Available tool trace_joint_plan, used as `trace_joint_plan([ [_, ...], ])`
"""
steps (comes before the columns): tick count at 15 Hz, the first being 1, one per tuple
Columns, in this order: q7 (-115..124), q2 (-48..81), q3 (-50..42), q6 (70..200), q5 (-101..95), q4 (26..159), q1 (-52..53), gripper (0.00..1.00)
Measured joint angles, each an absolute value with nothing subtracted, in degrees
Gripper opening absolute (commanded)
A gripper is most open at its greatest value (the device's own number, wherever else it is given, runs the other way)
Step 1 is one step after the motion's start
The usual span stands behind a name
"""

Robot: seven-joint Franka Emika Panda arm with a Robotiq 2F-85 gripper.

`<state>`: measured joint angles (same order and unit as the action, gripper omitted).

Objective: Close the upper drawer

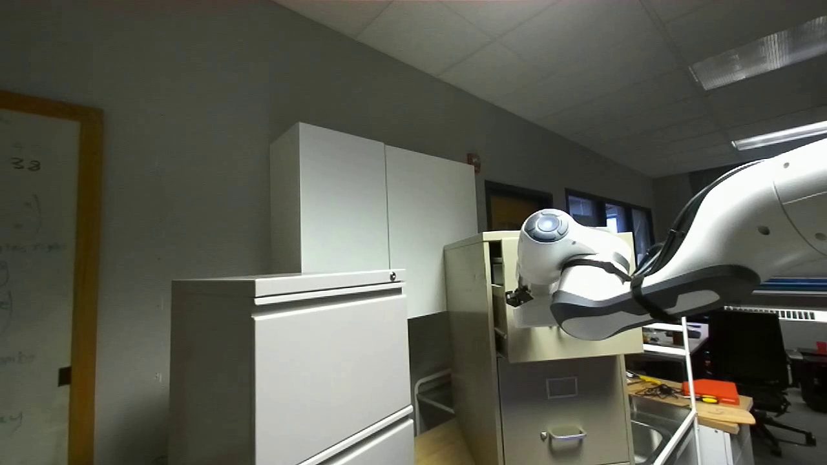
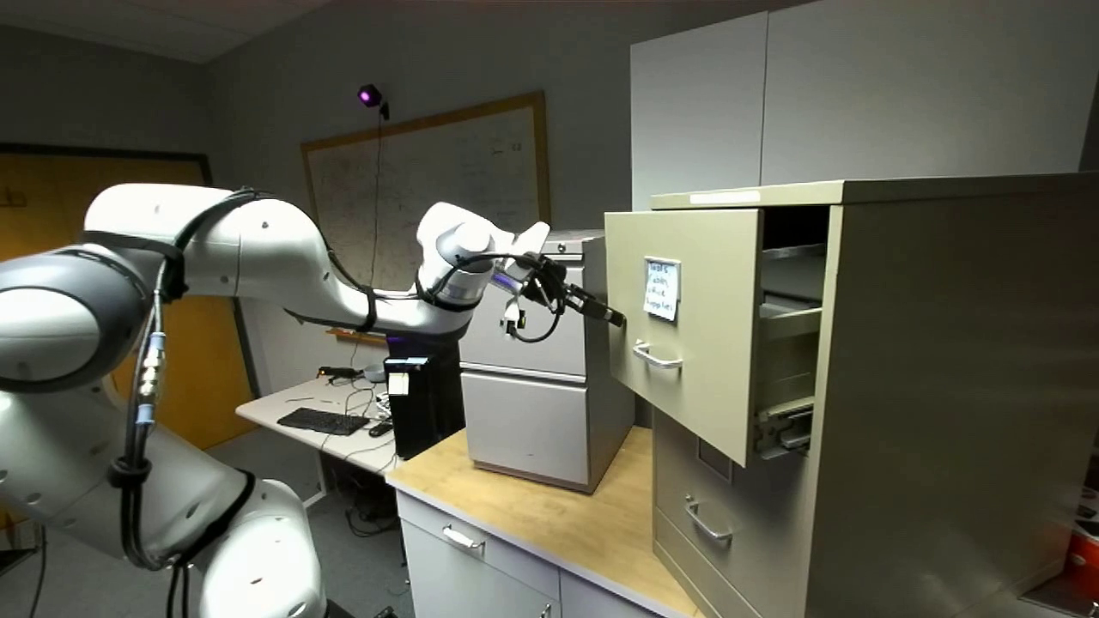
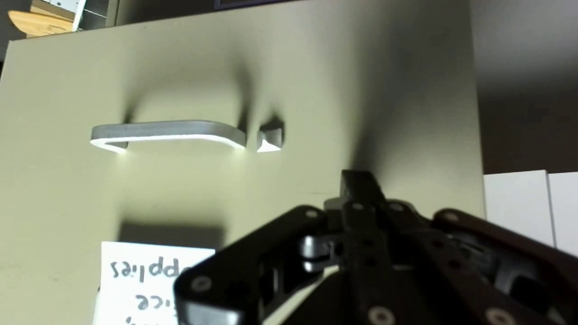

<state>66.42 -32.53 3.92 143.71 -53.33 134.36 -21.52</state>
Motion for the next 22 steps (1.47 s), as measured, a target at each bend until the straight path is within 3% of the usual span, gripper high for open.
trace_joint_plan([
  [22,62.7,-20.8,-1.9,135.8,-47.1,120.9,-15.0,0.00],
])
